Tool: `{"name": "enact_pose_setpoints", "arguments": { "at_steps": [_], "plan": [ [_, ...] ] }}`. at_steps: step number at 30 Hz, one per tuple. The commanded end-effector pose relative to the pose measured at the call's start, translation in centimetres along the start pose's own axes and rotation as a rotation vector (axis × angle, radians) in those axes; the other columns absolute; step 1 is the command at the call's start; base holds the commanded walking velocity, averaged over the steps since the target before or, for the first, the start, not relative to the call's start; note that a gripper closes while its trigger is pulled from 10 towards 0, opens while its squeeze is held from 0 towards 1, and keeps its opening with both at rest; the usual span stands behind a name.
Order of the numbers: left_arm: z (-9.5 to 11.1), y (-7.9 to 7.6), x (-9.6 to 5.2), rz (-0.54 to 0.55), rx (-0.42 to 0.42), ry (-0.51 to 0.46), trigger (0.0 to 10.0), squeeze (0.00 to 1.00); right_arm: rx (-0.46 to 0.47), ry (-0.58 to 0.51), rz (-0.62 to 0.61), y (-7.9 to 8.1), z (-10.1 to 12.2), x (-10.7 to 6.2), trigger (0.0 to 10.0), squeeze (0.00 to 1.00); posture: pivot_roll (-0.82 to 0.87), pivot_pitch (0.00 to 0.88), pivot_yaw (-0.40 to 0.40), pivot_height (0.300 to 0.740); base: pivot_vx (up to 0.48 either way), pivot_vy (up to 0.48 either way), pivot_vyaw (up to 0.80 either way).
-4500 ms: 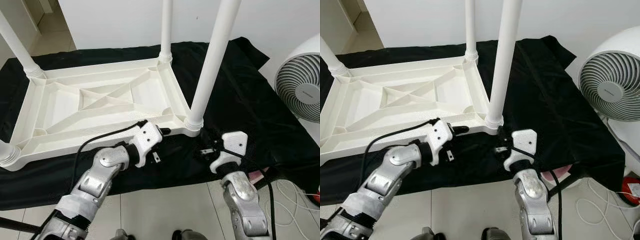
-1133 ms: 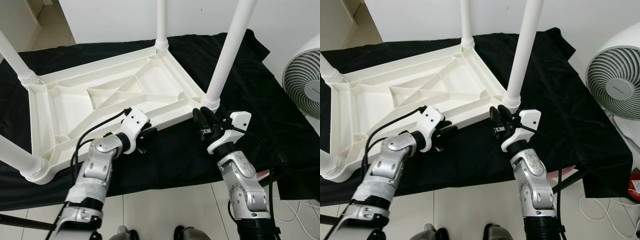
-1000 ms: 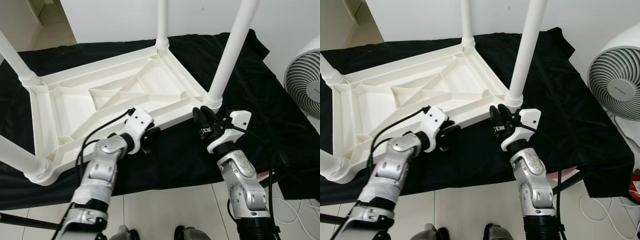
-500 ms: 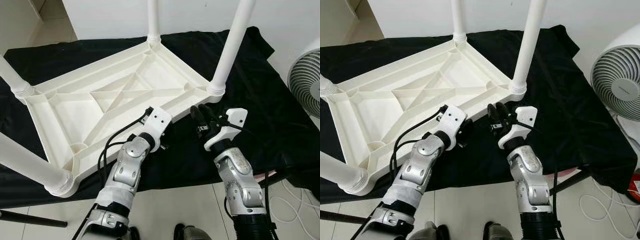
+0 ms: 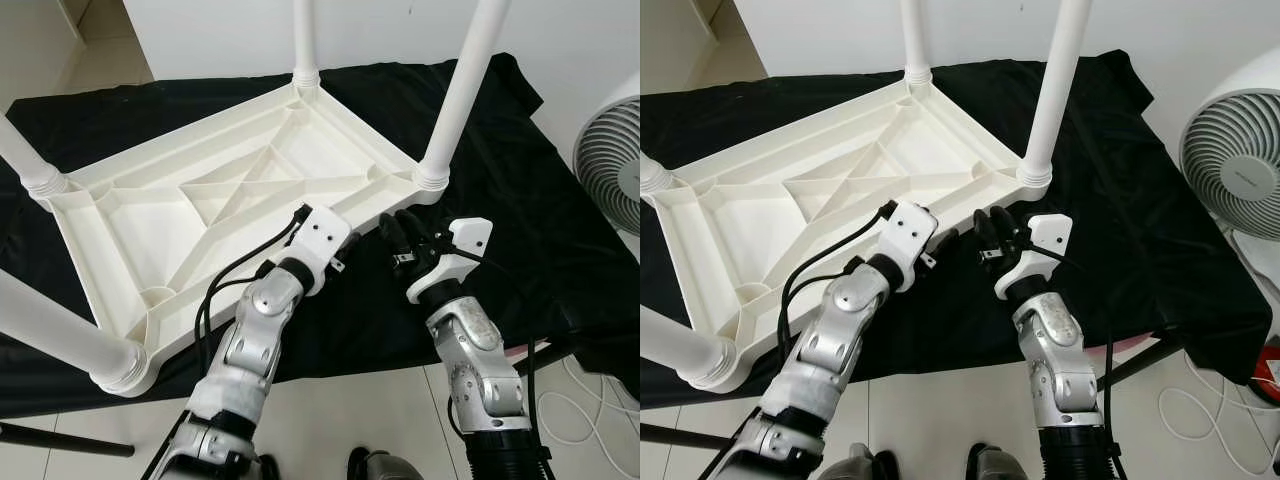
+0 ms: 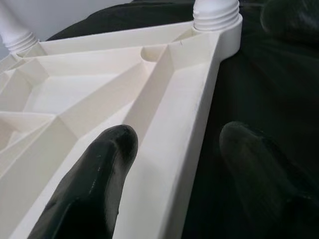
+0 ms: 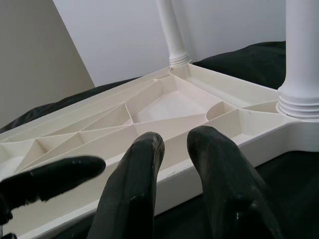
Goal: Building children table
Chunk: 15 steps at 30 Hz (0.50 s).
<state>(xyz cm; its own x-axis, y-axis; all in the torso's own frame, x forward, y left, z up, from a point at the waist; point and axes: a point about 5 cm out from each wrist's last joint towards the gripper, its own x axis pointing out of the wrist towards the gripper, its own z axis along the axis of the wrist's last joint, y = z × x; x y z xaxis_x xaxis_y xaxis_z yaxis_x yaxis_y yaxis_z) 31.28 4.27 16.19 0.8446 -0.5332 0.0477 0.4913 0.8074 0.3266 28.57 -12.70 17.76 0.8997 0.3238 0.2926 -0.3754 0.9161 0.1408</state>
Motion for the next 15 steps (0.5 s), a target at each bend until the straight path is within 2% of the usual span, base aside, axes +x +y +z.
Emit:
{"name": "enact_pose_setpoints", "arguments": {
  "at_steps": [1, 8, 10, 11, 15],
  "plan": [
    [-0.5, 0.3, -1.0, 0.007, 0.023, 0.014, 10.0, 0.00, 0.004, 0.013, 0.008, 0.2, -0.4, 0.0, 10.0, 0.00, -0.13, 0.123, 0.064, 0.740, 0.000, 0.000, 0.00],
    [-1.1, 1.0, -2.6, -0.005, 0.058, 0.050, 10.0, 0.00, 0.008, 0.017, 0.014, 0.3, -0.6, 0.0, 10.0, 0.00, -0.11, 0.122, 0.064, 0.740, 0.000, 0.000, 0.00],
    [-1.6, 2.1, -4.0, 0.002, 0.091, 0.079, 10.0, 0.00, 0.011, 0.021, 0.018, 0.4, -0.7, 0.0, 10.0, 0.00, -0.11, 0.122, 0.065, 0.740, 0.000, 0.000, 0.00],
    [-1.6, 2.1, -4.0, 0.002, 0.091, 0.079, 10.0, 0.00, 0.011, 0.021, 0.018, 0.4, -0.7, 0.0, 10.0, 0.00, -0.11, 0.122, 0.065, 0.740, 0.000, 0.000, 0.00],
    [-2.0, 3.4, -5.6, 0.025, 0.112, 0.116, 10.0, 0.00, 0.013, 0.024, 0.021, 0.5, -0.8, 0.0, 10.0, 0.00, -0.10, 0.122, 0.066, 0.740, 0.000, 0.000, 0.00]
  ]
}}
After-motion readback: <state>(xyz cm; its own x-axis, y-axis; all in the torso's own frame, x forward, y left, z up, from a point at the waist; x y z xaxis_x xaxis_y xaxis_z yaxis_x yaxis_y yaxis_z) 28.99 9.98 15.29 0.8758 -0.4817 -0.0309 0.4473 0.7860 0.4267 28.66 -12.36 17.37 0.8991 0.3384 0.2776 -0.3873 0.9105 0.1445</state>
